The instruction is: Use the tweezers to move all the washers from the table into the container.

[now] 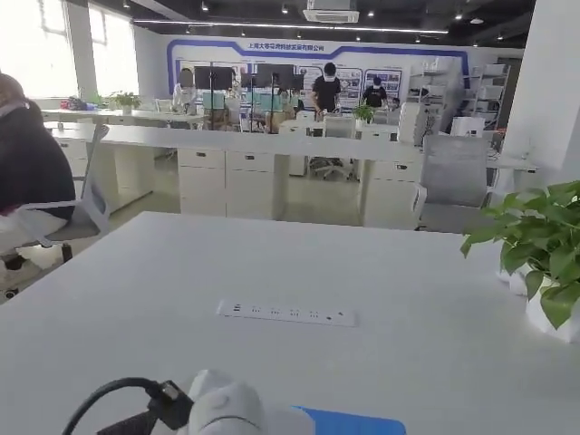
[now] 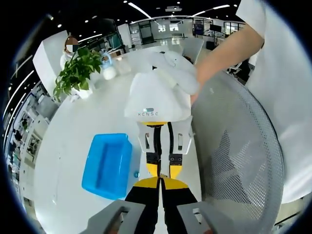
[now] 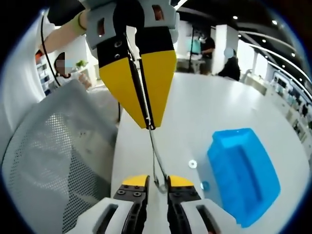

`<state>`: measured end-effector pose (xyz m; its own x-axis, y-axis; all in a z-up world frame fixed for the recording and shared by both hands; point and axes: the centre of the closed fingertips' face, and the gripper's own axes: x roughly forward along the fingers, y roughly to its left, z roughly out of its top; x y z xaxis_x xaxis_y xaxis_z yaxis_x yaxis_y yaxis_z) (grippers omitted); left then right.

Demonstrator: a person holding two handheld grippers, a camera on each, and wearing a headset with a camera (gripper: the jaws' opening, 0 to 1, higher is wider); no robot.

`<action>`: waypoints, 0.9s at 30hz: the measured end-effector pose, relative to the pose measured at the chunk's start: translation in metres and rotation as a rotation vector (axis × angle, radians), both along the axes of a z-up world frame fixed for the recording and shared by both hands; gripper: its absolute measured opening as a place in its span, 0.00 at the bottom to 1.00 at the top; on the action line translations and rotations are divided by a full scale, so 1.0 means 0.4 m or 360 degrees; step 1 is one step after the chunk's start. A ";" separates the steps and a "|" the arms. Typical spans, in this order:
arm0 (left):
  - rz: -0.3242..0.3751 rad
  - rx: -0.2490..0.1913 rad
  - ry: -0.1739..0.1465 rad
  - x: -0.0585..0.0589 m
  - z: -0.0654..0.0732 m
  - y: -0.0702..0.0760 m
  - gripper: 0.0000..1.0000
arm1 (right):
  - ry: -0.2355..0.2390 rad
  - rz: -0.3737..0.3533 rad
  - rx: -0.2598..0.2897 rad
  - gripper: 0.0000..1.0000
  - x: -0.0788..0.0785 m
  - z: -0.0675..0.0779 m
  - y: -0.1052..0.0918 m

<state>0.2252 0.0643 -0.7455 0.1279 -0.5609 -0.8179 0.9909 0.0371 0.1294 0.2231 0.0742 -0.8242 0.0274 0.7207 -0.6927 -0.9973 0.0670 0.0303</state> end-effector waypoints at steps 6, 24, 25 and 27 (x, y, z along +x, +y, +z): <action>-0.0036 0.0102 0.0090 0.013 -0.001 0.006 0.00 | 0.0128 -0.0018 0.0173 0.08 0.012 0.062 0.027; 0.0004 0.0088 0.0181 0.029 -0.004 -0.009 0.00 | 0.0117 -0.0019 0.0088 0.03 0.018 0.052 0.015; 0.0017 0.0069 0.0206 0.027 -0.003 -0.011 0.00 | 0.0120 -0.0022 0.0089 0.03 0.017 0.052 0.014; 0.0028 0.0047 0.0239 0.027 -0.003 -0.012 0.00 | 0.0137 -0.0042 0.0095 0.03 0.017 0.053 0.012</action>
<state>0.2359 0.0595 -0.7466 0.0124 -0.5352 -0.8446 0.9984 0.0530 -0.0189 0.2297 0.0791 -0.8031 -0.0108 0.7606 -0.6491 -0.9887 0.0888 0.1204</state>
